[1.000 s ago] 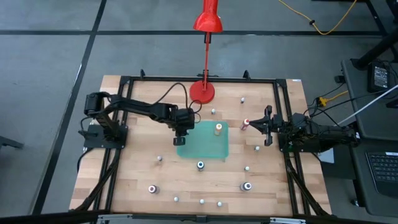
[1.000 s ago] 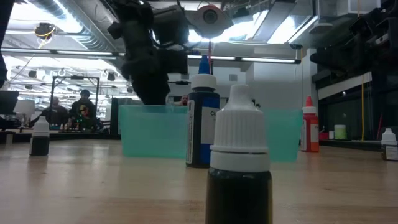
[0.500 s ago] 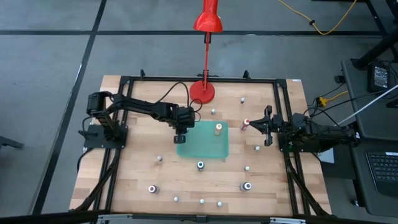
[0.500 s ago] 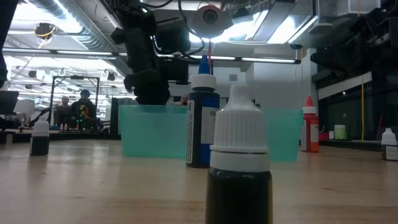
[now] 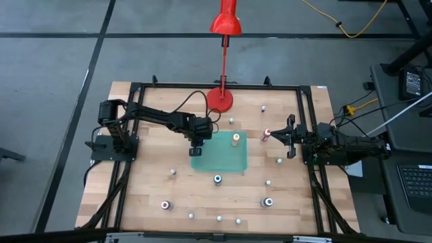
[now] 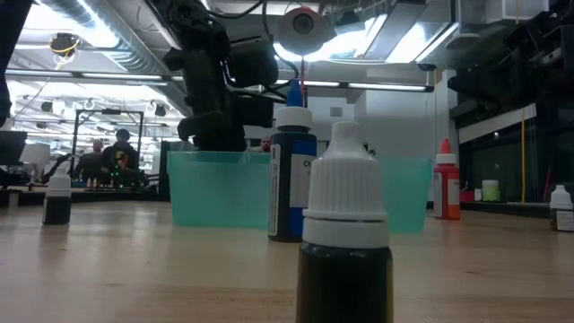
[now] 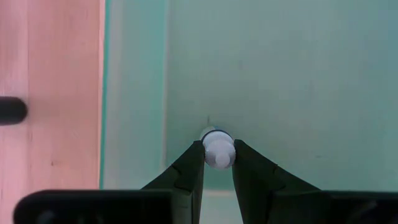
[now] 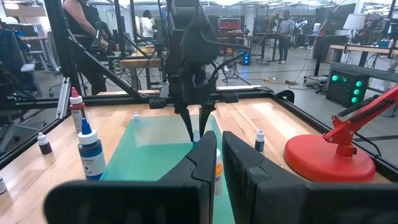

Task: Pick & Place food coloring
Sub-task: Put the bottom small blue food coloring bottle into the green bin, then put the top small red food coloring bottle into the green bin

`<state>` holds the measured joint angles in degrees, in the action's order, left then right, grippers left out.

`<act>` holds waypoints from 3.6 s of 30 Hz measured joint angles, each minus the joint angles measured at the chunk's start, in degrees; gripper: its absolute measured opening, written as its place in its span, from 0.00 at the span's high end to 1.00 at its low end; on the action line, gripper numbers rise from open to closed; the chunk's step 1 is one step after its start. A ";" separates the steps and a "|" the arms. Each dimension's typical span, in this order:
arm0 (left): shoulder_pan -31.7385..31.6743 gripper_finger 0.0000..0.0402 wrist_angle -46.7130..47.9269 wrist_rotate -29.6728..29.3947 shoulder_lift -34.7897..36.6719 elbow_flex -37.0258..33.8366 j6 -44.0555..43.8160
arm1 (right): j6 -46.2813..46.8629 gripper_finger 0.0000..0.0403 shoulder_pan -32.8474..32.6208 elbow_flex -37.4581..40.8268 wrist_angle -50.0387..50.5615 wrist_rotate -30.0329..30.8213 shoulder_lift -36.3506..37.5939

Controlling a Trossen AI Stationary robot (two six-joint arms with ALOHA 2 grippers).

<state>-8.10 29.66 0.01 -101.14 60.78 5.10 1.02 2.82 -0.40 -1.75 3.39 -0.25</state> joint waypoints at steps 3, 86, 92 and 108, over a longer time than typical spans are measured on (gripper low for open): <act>0.00 0.82 0.59 -0.06 -0.12 0.59 0.03 | 0.00 0.92 0.00 0.00 0.00 0.00 0.00; 43.81 0.38 7.85 -15.71 30.32 -24.33 -47.40 | 0.00 0.92 -0.01 0.00 0.01 0.01 0.02; 42.71 0.38 0.11 -15.05 30.32 -26.17 -43.42 | 0.00 0.92 0.00 0.00 0.01 0.01 0.02; 36.51 0.43 -2.10 -12.24 29.02 -26.21 -41.33 | 0.00 0.92 -0.01 0.00 0.01 0.01 0.02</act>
<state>28.42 27.56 -12.23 -72.12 34.57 -36.23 1.02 2.81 -0.40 -1.74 3.40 -0.23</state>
